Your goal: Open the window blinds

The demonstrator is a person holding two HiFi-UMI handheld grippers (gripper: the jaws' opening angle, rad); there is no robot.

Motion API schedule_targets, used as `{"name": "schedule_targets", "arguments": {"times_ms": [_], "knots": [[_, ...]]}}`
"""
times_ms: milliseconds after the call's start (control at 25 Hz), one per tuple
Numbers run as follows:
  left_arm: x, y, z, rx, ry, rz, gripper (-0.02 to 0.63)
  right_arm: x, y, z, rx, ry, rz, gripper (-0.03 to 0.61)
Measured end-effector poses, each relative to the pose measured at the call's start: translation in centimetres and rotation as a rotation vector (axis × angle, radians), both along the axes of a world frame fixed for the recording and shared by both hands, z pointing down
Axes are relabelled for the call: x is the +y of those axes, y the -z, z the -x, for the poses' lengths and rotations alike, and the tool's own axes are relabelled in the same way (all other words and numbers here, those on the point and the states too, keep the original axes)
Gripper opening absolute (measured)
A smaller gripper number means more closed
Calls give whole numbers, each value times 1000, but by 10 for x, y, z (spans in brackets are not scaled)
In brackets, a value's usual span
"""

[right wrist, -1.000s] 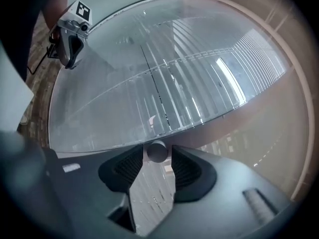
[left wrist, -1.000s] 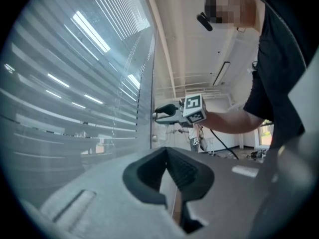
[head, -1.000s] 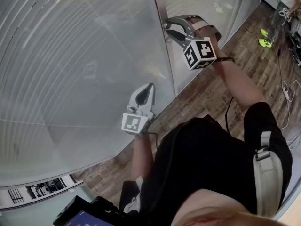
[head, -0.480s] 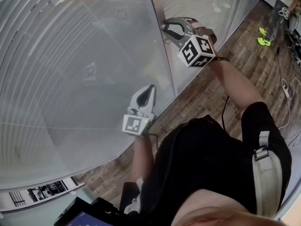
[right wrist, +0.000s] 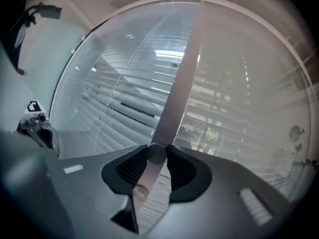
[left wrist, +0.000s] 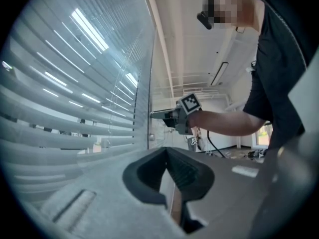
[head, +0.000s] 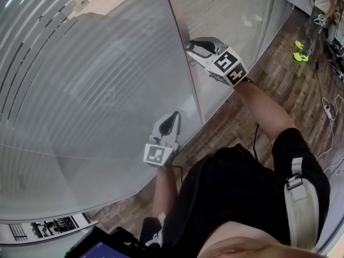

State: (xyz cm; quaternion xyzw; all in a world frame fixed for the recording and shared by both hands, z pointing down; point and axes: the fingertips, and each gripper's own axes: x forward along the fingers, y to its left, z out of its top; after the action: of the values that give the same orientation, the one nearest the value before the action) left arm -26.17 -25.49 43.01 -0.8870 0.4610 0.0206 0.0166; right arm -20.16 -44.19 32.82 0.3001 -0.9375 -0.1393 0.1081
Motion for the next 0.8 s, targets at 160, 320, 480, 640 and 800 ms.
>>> {"name": "schedule_targets", "arguments": {"times_ms": [160,320,480,640,800], "knots": [[0,-3,2,-1,-5,-19,3,-4,-9,-2,-100,14,106,131],[-2,-5,0,-3,-14,4,3,-4,-8,-4,-154,18,145,132],[-1,-3,-1,0,-17,3,3,-3,-6,-5,-206,27,191,132],[0,-3,-1,2,-17,-1,3,-4,-4,-5,-223,20,202,131],[1,-4,0,0,-15,4,3,-5,-3,-7,-348,14,324,132]]}}
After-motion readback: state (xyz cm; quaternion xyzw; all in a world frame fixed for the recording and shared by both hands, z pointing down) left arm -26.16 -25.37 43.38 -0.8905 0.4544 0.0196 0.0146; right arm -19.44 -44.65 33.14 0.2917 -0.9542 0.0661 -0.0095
